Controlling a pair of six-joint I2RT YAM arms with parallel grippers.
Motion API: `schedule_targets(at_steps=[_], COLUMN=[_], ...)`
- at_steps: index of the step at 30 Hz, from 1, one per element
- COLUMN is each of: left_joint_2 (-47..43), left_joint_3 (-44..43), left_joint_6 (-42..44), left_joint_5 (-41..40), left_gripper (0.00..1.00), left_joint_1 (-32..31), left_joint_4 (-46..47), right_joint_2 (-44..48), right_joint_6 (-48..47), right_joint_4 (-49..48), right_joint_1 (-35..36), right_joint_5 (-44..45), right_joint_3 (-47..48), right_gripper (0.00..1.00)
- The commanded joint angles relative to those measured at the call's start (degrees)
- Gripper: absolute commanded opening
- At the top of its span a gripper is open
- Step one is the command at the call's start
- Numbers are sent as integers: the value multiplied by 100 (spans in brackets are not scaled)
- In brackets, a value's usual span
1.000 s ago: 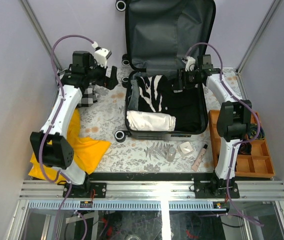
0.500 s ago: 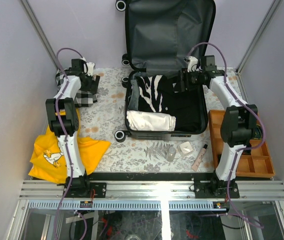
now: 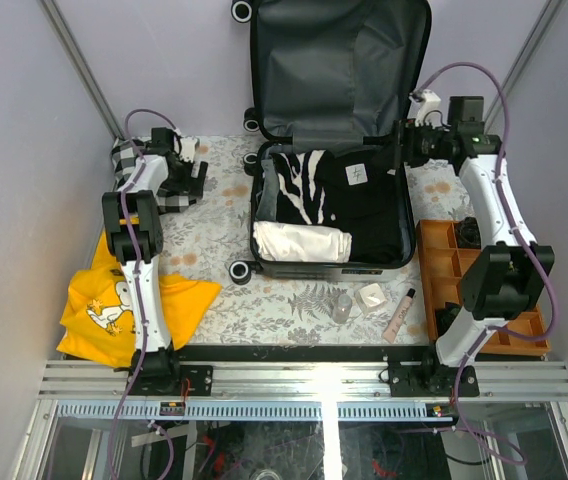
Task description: Pack the luggage
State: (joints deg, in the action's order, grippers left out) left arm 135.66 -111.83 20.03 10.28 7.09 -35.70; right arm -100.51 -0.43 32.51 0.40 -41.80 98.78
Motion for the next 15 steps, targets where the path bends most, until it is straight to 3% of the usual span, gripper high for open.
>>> schedule_targets(at_steps=[1,9,15], left_joint_2=[267,-381,-525], left_joint_3=[-130,676,270], left_joint_6=[-69,-346,-1154], left_joint_5=[1019,1697,1729], left_gripper=[95,93,93], left_joint_1=[-114,-898,-1078], left_joint_4=[-581,-428,-270], right_joint_2=[489,841,867], right_joint_6=[98,306,318], right_joint_4=[110,-119,-81], right_joint_1=[-312,-410,-410], right_joint_5=[-290,-329,-334], right_joint_3=[-170,-595,-635], right_gripper=[77,78,78])
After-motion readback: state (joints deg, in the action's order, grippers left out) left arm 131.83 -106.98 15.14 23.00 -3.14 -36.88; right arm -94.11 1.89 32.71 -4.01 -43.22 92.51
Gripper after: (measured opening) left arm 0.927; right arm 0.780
